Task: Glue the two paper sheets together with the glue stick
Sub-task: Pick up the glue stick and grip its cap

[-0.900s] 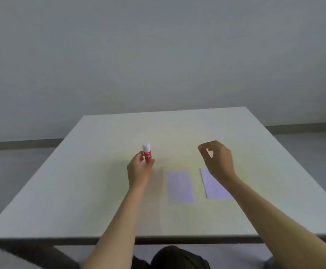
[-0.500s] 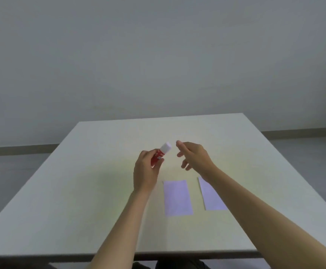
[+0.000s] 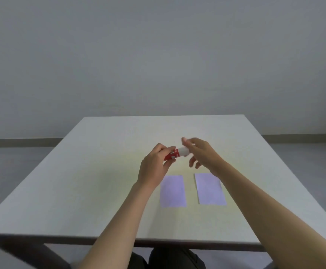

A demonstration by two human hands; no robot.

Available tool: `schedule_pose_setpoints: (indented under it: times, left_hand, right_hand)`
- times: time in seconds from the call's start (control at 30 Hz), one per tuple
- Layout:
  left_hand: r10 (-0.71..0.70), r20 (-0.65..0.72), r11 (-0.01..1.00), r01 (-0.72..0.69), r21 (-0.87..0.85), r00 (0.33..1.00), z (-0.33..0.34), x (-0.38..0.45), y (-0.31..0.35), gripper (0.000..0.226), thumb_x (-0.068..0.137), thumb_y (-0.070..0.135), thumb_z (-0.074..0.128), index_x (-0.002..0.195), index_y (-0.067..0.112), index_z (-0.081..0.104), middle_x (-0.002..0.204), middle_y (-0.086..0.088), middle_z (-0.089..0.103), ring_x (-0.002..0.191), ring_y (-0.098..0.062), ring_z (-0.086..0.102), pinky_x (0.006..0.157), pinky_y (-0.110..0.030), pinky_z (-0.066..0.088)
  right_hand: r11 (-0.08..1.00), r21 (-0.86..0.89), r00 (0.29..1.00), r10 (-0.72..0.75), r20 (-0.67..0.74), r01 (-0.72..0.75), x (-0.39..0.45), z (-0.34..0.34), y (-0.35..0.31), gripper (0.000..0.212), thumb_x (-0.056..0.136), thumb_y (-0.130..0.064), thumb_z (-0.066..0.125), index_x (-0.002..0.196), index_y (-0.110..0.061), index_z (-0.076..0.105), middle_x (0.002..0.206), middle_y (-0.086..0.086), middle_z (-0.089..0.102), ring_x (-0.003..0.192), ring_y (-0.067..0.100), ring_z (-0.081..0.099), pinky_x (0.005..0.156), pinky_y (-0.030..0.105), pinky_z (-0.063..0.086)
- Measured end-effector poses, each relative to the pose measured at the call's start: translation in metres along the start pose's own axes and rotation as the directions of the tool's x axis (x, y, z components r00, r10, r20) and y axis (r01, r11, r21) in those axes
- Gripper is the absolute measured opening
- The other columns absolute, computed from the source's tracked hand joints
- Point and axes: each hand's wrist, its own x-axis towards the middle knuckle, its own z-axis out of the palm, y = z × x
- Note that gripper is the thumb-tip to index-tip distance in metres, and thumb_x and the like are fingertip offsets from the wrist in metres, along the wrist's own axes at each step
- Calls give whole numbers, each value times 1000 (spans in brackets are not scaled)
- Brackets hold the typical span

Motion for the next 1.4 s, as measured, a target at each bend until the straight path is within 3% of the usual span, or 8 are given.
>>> schedule_pose_setpoints:
  times: [0.13, 0.27, 0.5, 0.7, 0.93, 1.07, 1.27, 1.4]
  left_hand:
    - [23, 27, 1000, -23, 9, 999, 3, -1, 3, 37, 86, 22, 66, 123, 21, 61, 103, 3, 59, 86, -16, 64, 71, -32, 53]
    - [9, 21, 1000, -9, -3, 1000, 3, -1, -1, 43, 85, 22, 68, 127, 22, 57, 106, 2, 61, 88, -18, 63, 75, -33, 54]
    - [11, 25, 1000, -11, -13, 1000, 16, 3, 1, 24, 84, 22, 68, 107, 20, 59, 99, 4, 61, 83, -18, 64, 71, -35, 55]
    - [-132, 60, 988, 136, -72, 989, 17, 11, -16, 21, 84, 27, 67, 103, 20, 61, 93, 4, 66, 78, -19, 59, 66, -31, 48]
    - [-225, 47, 965, 229, -129, 973, 21, 7, -20, 21, 86, 40, 60, 100, 24, 60, 91, 8, 73, 71, -18, 64, 59, -31, 45]
    - [-250, 65, 951, 258, -170, 966, 23, 4, -21, 22, 87, 43, 57, 100, 26, 60, 77, 10, 75, 52, 0, 56, 51, -23, 36]
    - [-307, 62, 907, 312, -282, 950, 27, 0, -18, 20, 88, 39, 59, 103, 25, 60, 87, 10, 76, 73, -10, 68, 63, -26, 46]
    - [-327, 65, 875, 328, -356, 943, 26, -2, -16, 11, 89, 35, 60, 97, 28, 59, 80, 12, 71, 65, 9, 62, 55, -8, 40]
  right_hand:
    - [997, -36, 997, 72, 27, -71, -5, -5, 2, 44, 94, -40, 45, 72, -6, 61, 54, 7, 59, 40, 19, 45, 41, 23, 38]
    - [998, -49, 995, -31, 96, 36, -7, -12, 4, 16, 90, -22, 57, 93, -8, 64, 71, 3, 62, 49, 16, 54, 47, 22, 43]
    - [993, -114, 999, 36, 40, -31, 4, -4, 8, 38, 94, -34, 50, 71, -6, 60, 58, 6, 57, 40, 17, 44, 42, 23, 37]
    - [996, -84, 995, 6, -100, -15, 24, -27, 24, 19, 87, -14, 62, 106, -10, 61, 79, 6, 59, 50, 17, 56, 48, 24, 44]
    - [891, -346, 886, 119, -448, -294, 29, -69, 85, 17, 78, -3, 60, 95, -3, 61, 96, 18, 67, 72, 31, 59, 63, 33, 46]
    - [834, -444, 877, 95, -471, -328, 24, -71, 108, 23, 81, 0, 53, 102, -5, 61, 106, 16, 62, 82, 29, 52, 67, 30, 41]
    - [758, -581, 909, 40, -415, -298, 24, -68, 114, 34, 84, -1, 50, 117, -4, 57, 115, 18, 57, 102, 37, 56, 79, 36, 44]
    - [768, -573, 913, 38, -405, -286, 21, -68, 113, 35, 84, -2, 51, 119, -5, 57, 116, 18, 56, 103, 36, 56, 80, 36, 44]
